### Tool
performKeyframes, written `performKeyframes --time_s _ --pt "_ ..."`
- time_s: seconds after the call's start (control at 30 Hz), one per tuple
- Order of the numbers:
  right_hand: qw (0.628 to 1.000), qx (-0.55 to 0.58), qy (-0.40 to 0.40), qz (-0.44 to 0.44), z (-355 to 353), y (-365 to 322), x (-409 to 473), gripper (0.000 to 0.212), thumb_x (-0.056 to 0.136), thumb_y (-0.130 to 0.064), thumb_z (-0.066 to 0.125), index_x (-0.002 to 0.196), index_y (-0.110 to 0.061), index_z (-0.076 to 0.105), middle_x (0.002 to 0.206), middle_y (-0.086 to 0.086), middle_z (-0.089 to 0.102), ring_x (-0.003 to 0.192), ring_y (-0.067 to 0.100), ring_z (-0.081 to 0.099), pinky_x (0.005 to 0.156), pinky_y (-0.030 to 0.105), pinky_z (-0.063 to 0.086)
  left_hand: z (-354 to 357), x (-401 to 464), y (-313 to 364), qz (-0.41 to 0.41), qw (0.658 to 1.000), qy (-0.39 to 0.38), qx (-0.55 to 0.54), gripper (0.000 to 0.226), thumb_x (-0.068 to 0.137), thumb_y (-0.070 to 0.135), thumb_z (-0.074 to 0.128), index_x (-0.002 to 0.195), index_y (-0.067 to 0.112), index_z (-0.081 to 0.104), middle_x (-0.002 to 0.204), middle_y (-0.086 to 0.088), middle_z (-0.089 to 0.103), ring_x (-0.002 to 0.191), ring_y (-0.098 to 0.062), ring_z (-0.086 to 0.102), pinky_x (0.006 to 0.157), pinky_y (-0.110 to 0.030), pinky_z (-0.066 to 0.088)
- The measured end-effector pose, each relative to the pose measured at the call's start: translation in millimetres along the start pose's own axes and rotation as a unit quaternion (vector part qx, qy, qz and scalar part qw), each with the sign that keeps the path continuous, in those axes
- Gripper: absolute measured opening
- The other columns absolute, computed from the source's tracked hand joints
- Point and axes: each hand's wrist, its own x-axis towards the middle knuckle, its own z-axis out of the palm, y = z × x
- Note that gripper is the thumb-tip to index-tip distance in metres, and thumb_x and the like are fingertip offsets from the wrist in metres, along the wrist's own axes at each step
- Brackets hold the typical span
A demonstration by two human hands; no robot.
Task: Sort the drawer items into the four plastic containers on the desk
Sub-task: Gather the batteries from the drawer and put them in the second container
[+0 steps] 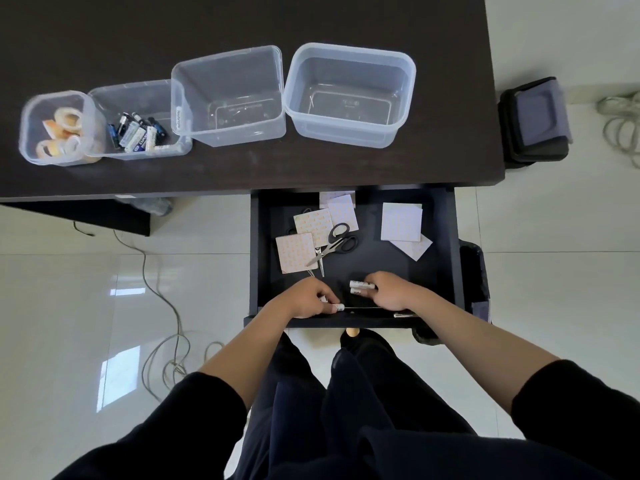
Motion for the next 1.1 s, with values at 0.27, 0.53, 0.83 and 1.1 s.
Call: performKeyframes --time_s 0.27,0.53,0.83,1.1 --pt "0.994 0.063 0.089 0.002 -17.3 -5.4 -18.8 0.023 0.096 -0.025 0.051 0.074 -0.017 0.050 0.069 -0.003 0.048 0.067 0.017 0.048 0.052 0.023 0.031 -10.9 -13.4 5.9 0.017 0.995 0.038 -0.088 0.018 0.080 0.018 0.073 0.098 0.019 0.075 0.099 0.004 0.068 0.094 -0.013 0.059 0.086 -0.024 0.044" --pt "0.984 0.104 0.139 -0.046 -33.2 -60.9 -23.1 0.019 0.097 -0.027 0.049 0.083 -0.014 0.053 0.067 -0.004 0.049 0.061 0.012 0.045 0.054 0.025 0.034 -72.5 -33.4 23.4 0.073 0.991 0.081 -0.083 0.020 0.083 0.014 0.071 0.102 0.013 0.074 0.107 -0.004 0.067 0.097 -0.012 0.057 0.086 -0.022 0.042" --pt "0.962 0.119 0.214 -0.122 -49.3 -176.1 -9.1 0.026 0.097 -0.027 0.048 0.090 -0.004 0.057 0.073 0.002 0.051 0.064 0.013 0.044 0.057 0.024 0.034 -178.0 -82.1 2.0 0.080 0.974 0.121 -0.171 0.018 0.084 0.016 0.071 0.101 0.011 0.073 0.075 0.002 0.058 0.058 -0.002 0.050 0.053 -0.016 0.044" --pt "0.938 0.112 0.263 -0.199 -66.8 -310.8 10.5 0.030 0.097 -0.029 0.047 0.087 -0.002 0.057 0.069 -0.001 0.048 0.061 0.011 0.043 0.055 0.025 0.033 -303.3 -139.9 -33.4 0.108 0.973 0.162 -0.127 0.016 0.086 0.017 0.068 0.101 0.014 0.073 0.081 0.003 0.059 0.071 -0.011 0.054 0.065 -0.022 0.050"
